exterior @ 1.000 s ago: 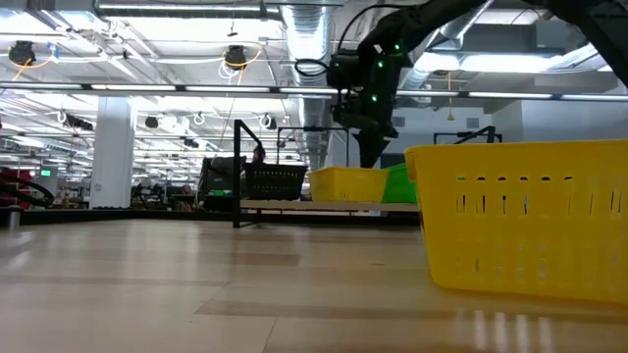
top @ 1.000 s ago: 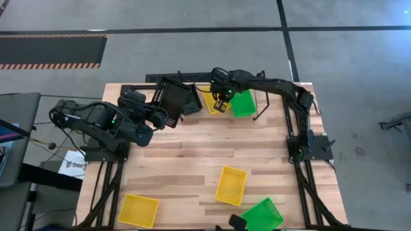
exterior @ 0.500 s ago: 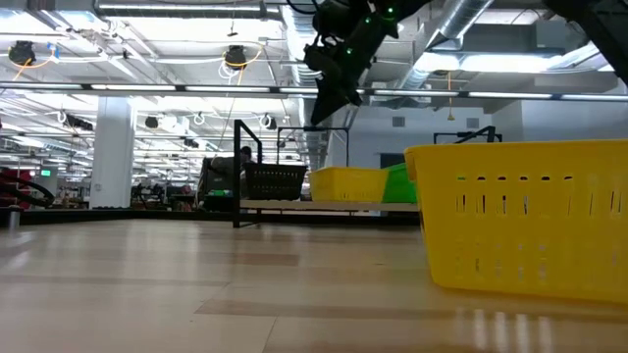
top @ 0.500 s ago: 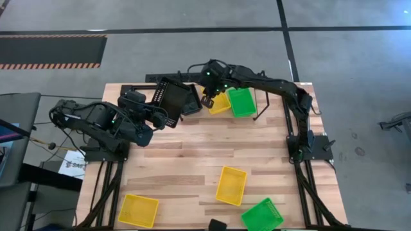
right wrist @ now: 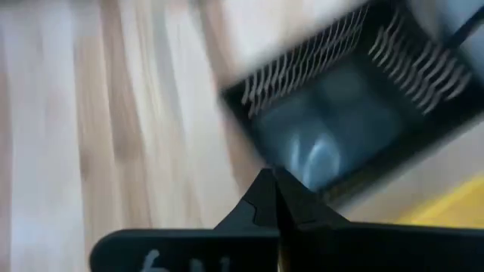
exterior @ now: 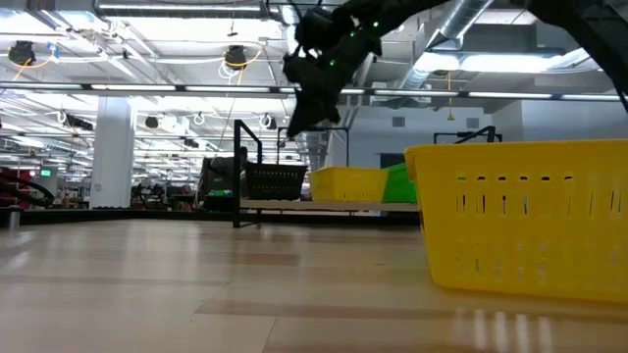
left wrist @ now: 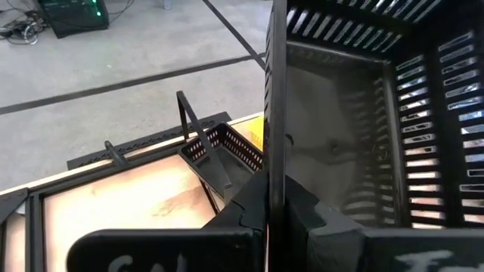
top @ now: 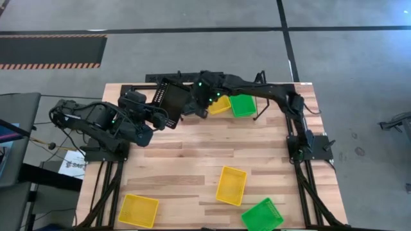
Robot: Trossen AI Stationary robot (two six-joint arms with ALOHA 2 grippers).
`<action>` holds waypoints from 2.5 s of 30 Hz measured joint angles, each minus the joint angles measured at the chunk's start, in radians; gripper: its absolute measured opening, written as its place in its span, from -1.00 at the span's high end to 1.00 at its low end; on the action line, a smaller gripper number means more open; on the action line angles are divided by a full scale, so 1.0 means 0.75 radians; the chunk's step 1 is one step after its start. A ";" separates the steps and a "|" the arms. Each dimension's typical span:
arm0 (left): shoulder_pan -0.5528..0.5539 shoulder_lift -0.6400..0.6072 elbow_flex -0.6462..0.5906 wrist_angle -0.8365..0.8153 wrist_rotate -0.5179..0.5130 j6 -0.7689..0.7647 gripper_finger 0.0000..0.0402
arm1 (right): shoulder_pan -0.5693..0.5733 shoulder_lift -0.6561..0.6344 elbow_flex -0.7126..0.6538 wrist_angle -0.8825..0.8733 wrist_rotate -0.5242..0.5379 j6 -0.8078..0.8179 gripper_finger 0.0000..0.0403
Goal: Stack baskets on shelf by color
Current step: Stack the black bin on top of the black bin on the shelf
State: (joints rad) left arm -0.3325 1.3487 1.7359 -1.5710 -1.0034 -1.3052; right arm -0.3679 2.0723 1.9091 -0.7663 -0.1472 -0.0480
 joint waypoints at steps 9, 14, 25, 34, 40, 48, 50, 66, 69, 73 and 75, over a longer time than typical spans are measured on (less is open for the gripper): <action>0.000 0.000 0.000 0.000 0.004 0.001 1.00 | 0.016 0.129 0.047 0.020 -0.058 0.024 1.00; 0.001 -0.001 0.000 0.000 0.006 0.002 1.00 | 0.016 0.165 0.046 0.041 -0.058 0.019 1.00; 0.000 0.000 0.000 0.000 0.007 0.001 1.00 | -0.027 0.140 0.044 -0.018 -0.050 -0.003 1.00; 0.001 0.000 0.000 0.000 0.006 0.001 1.00 | -0.026 0.032 0.047 -0.011 -0.043 -0.150 0.98; 0.000 0.000 0.000 0.000 0.007 0.001 1.00 | -0.001 0.032 0.045 -0.049 -0.041 -0.194 0.76; 0.000 0.000 0.000 0.000 0.008 0.001 1.00 | -0.008 -0.028 0.101 -0.245 0.005 -0.217 0.50; 0.000 0.000 0.000 0.000 0.006 0.001 1.00 | -0.024 -0.098 0.138 -0.325 0.016 -0.224 0.48; 0.000 0.000 0.000 0.000 -0.003 0.002 1.00 | -0.170 -0.270 -0.109 -0.578 0.236 -0.098 0.97; 0.000 0.000 0.000 0.000 0.009 0.003 1.00 | -0.188 -0.267 -0.227 -0.512 0.239 -0.092 0.97; 0.000 0.000 0.000 0.000 0.028 0.016 1.00 | -0.218 -0.267 -0.278 -0.545 0.274 -0.107 0.98; 0.000 0.000 0.000 0.000 0.046 0.020 1.00 | -0.212 -0.275 -0.281 -0.614 0.268 -0.108 0.98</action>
State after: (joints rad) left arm -0.3324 1.3487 1.7359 -1.5711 -0.9690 -1.2904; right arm -0.5270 1.8658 1.6985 -1.2272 0.0537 -0.1288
